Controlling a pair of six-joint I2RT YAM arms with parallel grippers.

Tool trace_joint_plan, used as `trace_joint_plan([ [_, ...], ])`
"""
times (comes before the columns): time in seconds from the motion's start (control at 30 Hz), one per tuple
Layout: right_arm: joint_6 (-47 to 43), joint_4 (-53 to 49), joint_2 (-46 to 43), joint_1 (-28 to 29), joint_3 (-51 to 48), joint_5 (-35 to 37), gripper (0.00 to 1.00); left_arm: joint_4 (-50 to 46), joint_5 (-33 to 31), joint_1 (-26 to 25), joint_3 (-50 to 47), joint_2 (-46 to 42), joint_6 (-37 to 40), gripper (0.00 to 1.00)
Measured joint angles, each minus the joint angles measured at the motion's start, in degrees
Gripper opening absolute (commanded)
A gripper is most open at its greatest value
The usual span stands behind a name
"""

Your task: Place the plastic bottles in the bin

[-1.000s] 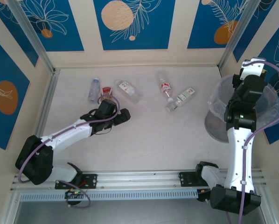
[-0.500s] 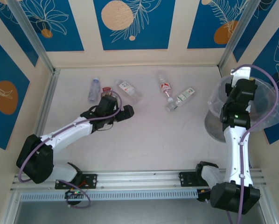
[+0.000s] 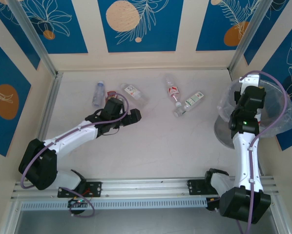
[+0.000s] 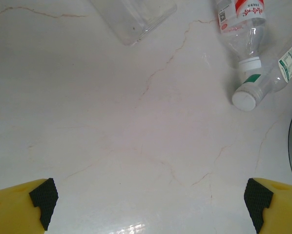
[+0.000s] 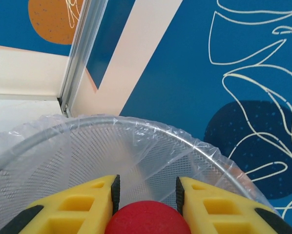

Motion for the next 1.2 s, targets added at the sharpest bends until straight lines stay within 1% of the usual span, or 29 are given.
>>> trace_joint_plan([
  [0.07, 0.8, -0.2, 0.1, 0.0, 0.0, 0.7, 0.40, 0.0, 0.0, 0.0, 0.0, 0.0, 0.0, 0.99],
  [0.2, 1.6, -0.8, 0.4, -0.1, 0.0, 3.0, 0.53, -0.3, 0.0, 0.0, 0.0, 0.0, 0.0, 0.99],
  [0.4, 3.1, -1.2, 0.8, -0.1, 0.1, 6.8, 0.57, -0.7, 0.0, 0.0, 0.0, 0.6, -0.1, 0.99],
  [0.53, 4.5, -2.1, 0.8, -0.2, 0.7, 8.0, 0.60, -0.8, 0.0, 0.0, 0.0, 1.0, -0.5, 0.99],
  [0.57, 5.2, -2.4, 0.7, -0.2, 0.9, 8.2, 0.68, -0.9, 0.0, 0.0, 0.0, 1.0, -0.5, 0.99],
  [0.6, 6.1, -2.8, 0.7, -0.2, 1.1, 8.2, 0.81, -0.9, 0.0, 0.0, 0.0, 1.0, -0.5, 0.99],
  [0.67, 7.8, -4.3, 0.7, -0.2, 1.7, 7.9, 0.98, -0.9, 0.0, 0.0, 0.0, 1.0, -0.5, 0.99],
  [0.7, 9.2, -5.6, 0.7, -0.2, 2.1, 7.5, 1.00, -0.9, 0.0, 0.0, 0.0, 1.0, -0.5, 0.99],
  [1.0, 21.6, -17.1, 1.2, 0.5, 7.8, 2.2, 1.00, -2.4, -1.0, 0.0, 0.0, 1.0, -0.6, 0.99],
  [1.2, 26.3, -21.8, 1.2, 2.0, 9.7, -1.9, 1.00, -4.2, -2.8, 0.0, 0.0, 1.0, -0.6, 0.99],
])
